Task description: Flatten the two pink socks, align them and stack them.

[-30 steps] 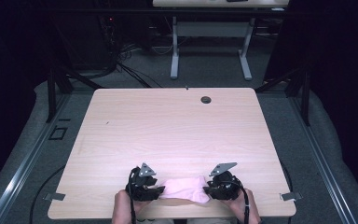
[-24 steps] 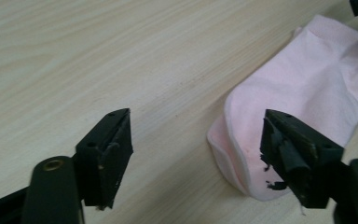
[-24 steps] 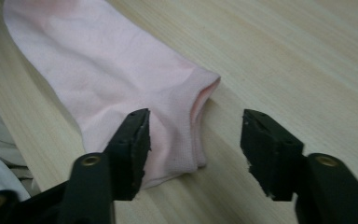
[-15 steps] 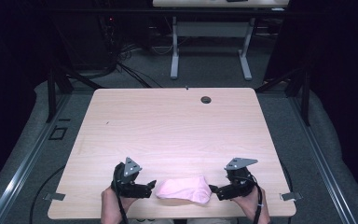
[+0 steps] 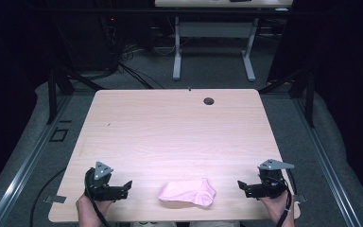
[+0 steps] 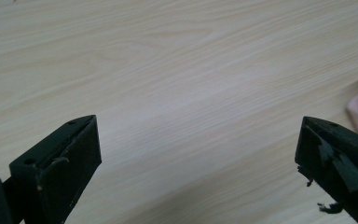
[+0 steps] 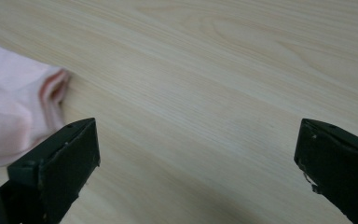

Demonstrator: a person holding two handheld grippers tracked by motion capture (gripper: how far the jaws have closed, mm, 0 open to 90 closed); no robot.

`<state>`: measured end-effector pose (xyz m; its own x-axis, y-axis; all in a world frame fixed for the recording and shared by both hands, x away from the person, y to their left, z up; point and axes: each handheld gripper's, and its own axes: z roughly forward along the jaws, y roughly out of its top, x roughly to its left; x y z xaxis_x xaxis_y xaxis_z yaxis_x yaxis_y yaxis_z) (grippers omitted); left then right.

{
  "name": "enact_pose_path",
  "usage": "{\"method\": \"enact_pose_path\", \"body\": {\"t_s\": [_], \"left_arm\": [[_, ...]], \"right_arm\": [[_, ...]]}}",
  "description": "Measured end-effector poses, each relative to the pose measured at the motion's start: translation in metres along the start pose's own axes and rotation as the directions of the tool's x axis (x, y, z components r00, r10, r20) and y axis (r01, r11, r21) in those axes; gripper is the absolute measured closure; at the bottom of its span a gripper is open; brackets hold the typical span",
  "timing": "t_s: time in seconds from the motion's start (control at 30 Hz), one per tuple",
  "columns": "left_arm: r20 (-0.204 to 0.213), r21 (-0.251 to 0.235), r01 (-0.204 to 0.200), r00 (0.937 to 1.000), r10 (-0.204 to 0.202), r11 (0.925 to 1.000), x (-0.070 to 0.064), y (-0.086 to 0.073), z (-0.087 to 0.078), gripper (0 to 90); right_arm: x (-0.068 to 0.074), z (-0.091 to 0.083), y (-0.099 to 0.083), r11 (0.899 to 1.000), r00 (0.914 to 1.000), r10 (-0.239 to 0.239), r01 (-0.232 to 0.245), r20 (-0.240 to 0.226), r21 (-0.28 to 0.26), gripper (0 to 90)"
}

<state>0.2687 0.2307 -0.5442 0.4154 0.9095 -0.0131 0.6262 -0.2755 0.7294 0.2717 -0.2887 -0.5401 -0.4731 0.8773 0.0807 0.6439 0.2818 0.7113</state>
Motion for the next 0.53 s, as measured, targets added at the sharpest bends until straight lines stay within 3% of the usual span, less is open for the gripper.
{"method": "enact_pose_path", "body": {"t_s": [0.27,0.33,0.47,0.53], "left_arm": [[-0.073,0.030,0.051,0.9962,-0.049,0.9982,0.026,-0.024,0.021,0.2],[-0.084,0.024,0.062,0.9947,-0.059,0.9978,0.029,-0.028,0.025,0.1],[-0.102,0.024,0.070,0.9925,-0.067,0.9972,0.035,-0.034,0.033,0.1],[-0.105,0.014,0.083,0.9912,-0.081,0.9965,0.037,-0.035,0.034,0.1]], "right_arm": [[-0.033,0.022,-0.023,0.995,0.9952,0.087,-0.089,0.046,0.037,0.0],[-0.037,0.027,-0.027,0.995,0.9936,0.091,-0.094,0.068,0.042,0.0],[-0.040,0.031,-0.029,0.997,0.9893,0.059,-0.064,0.133,0.032,0.0],[-0.040,0.033,-0.030,0.999,0.9884,0.045,-0.049,0.145,0.024,0.0]]}}
